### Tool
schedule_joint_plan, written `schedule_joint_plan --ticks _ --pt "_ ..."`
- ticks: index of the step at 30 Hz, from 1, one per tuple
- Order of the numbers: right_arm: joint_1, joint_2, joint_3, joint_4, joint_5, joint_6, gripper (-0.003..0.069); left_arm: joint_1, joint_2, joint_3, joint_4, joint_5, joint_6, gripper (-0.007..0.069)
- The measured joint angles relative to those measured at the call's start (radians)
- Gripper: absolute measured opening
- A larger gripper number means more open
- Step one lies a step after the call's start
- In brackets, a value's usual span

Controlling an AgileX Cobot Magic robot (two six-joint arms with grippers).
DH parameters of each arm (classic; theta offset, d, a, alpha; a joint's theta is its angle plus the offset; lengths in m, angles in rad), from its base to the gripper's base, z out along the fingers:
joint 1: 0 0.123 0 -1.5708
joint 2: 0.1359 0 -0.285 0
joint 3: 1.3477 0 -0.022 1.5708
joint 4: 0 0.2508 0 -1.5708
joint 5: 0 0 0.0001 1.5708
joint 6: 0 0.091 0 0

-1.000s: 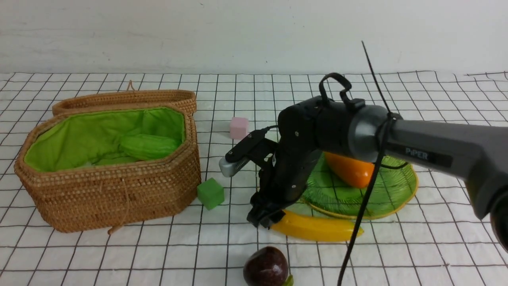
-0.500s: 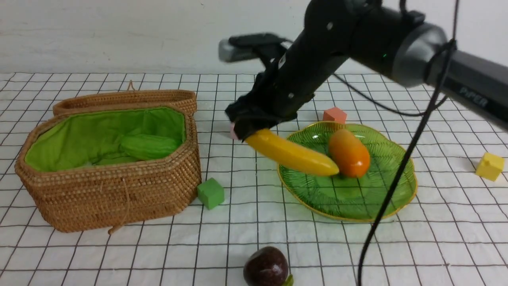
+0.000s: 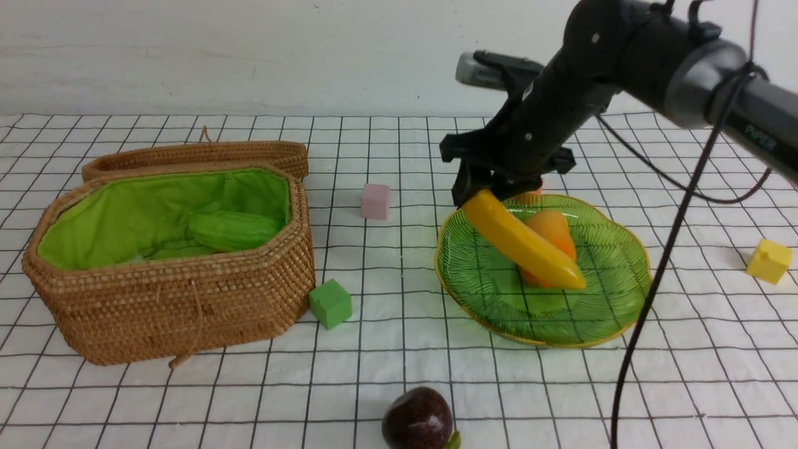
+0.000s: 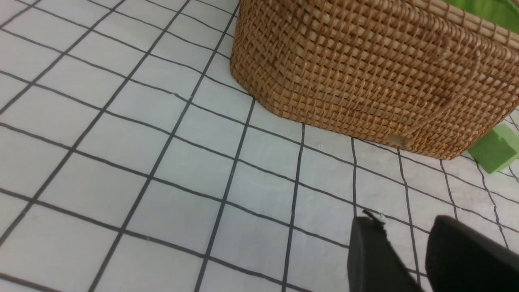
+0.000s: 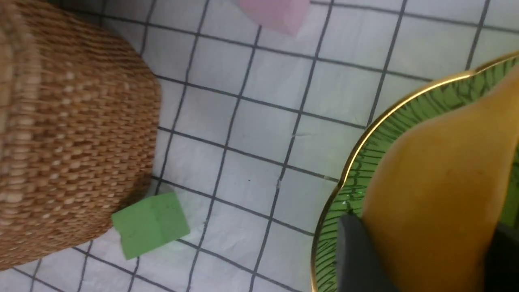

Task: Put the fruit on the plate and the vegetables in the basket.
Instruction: Use the right arm to grab a banana and put it into the right plate, then use the right arm to grab a mangosteen and put it into the right plate

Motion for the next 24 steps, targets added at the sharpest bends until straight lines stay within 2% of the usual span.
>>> schedule_joint_plan --ticks 6,8,13,14,15,20,24 --pt "0.0 0.075 0.016 -0.004 -0.038 0.0 0.0328 0.0 0.0 0.0 0.0 0.0 0.0 0.0217" --pt "0.0 0.074 0.016 -0.004 -0.038 0.0 0.0355 0.0 0.0 0.0 0.0 0.0 0.0 0.0218" --pt "0.0 0.02 0.02 -0.016 0.045 -0.032 0.0605 0.0 0.0 0.0 0.0 0.0 0.0 0.0223" --pt "-0.001 0.016 0.022 -0.017 0.048 -0.036 0.0613 0.0 0.0 0.0 0.0 0.0 0.0 0.0223" --pt "-0.003 -0.042 0.054 -0.02 0.062 -0.078 0.0662 0.0 0.0 0.0 0.0 0.0 0.0 0.0225" --pt "-0.009 -0.257 0.223 0.052 0.047 -0.212 0.0665 0.0 0.0 0.0 0.0 0.0 0.0 0.023" --pt "0.056 -0.384 0.436 0.092 0.045 -0.3 0.0636 0.0 0.0 0.0 0.0 0.0 0.0 0.0237"
